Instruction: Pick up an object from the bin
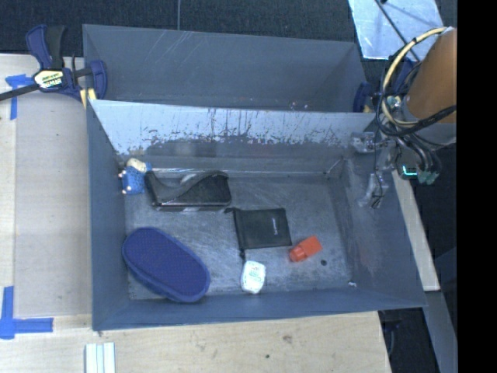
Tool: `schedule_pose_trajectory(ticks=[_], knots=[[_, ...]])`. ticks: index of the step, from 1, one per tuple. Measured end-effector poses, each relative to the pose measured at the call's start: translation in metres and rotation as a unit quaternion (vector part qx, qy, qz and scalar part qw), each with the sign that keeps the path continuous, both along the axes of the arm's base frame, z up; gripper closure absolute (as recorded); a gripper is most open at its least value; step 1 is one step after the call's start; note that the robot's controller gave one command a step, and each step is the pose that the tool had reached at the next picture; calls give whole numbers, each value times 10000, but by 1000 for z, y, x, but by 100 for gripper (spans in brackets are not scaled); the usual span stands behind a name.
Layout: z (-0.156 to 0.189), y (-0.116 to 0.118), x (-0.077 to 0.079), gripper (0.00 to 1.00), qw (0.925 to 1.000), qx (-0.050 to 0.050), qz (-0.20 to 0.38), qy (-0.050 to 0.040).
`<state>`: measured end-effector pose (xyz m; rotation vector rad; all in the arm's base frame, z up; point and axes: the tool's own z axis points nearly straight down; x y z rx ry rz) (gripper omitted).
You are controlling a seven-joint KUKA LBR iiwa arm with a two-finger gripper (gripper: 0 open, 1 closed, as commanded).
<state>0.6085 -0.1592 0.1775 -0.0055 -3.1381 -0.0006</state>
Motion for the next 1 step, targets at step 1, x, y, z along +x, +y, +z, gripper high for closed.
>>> schedule_pose_trajectory(ticks=[1], knots=[[-44,51,-35,0,9986,11,537,-8]])
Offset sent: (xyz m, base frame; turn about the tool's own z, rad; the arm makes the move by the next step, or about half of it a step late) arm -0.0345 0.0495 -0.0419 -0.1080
